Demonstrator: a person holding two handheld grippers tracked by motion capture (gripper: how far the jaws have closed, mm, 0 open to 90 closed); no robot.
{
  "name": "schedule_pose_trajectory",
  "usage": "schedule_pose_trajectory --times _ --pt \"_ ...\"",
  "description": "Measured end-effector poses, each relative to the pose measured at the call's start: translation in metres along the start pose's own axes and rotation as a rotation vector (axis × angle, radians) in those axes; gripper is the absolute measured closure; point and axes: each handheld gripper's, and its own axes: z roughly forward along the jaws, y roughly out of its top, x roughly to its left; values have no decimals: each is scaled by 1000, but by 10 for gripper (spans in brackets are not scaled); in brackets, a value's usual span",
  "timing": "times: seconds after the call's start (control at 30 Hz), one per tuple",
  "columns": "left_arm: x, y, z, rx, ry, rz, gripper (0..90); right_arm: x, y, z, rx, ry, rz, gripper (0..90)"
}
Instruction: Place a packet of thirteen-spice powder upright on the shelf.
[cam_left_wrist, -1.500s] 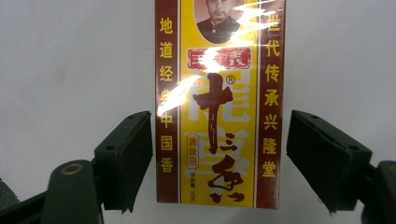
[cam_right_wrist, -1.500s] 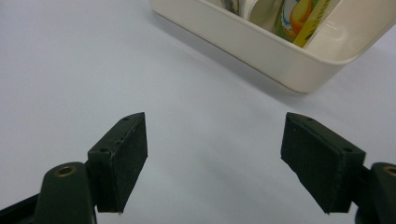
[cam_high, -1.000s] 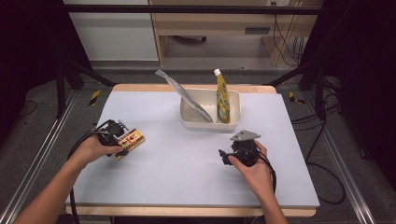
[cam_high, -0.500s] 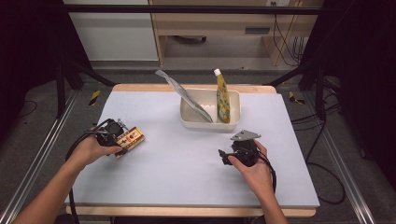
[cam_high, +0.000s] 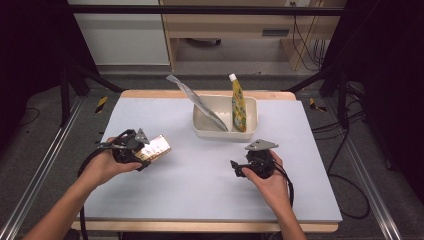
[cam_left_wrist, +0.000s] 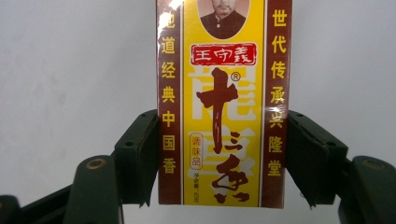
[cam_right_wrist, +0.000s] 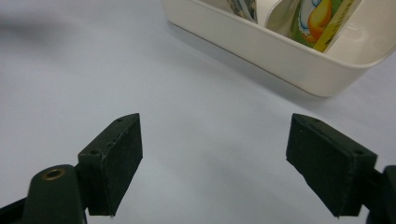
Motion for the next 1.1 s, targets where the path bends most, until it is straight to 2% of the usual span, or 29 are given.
schedule_pose_trajectory --times 0.13,0.33,0.63,0.83,1.1 --pt "-14 15 5 -12 -8 40 327 0 1 -2 -14 -4 -7 196" --pt "-35 36 15 -24 -12 108 327 -1 3 -6 -37 18 35 221" --pt "-71 63 28 -64 -7 193 327 -4 4 -9 -73 100 100 331" --pt "-86 76 32 -95 5 237 327 -6 4 -9 -93 179 153 368" --pt "-98 88 40 -131 18 278 326 -6 9 -4 -114 282 222 369"
